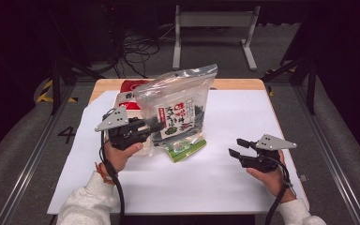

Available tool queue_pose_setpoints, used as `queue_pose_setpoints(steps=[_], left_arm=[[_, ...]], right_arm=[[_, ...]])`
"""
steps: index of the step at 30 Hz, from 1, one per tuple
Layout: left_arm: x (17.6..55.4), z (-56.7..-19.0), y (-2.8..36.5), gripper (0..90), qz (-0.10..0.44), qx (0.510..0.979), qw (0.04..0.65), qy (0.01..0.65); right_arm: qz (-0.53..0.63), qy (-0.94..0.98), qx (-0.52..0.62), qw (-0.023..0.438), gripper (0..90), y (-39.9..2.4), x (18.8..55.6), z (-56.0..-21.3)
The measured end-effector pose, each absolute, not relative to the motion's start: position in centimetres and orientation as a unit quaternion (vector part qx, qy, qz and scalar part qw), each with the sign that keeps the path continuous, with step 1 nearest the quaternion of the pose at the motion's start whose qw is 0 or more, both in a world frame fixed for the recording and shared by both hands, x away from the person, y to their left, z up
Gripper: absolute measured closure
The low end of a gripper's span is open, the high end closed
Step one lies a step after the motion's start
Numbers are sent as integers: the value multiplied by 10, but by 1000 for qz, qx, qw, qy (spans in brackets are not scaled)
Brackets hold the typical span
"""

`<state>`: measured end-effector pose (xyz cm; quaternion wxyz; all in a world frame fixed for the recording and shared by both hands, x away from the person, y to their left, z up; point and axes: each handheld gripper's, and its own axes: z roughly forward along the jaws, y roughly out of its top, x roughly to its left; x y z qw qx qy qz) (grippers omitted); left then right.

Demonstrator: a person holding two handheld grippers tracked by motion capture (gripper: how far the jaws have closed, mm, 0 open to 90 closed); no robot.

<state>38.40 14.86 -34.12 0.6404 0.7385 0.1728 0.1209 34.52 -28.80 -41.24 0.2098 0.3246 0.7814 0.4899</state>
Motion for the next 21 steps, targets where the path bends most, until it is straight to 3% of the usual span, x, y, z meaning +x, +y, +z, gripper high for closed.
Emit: queue_pose_setpoints(steps=[21], left_arm=[[399, -332, 224, 753, 229, 719, 614, 232]], right_arm=[[458, 804, 325, 194, 429, -280, 346, -428]])
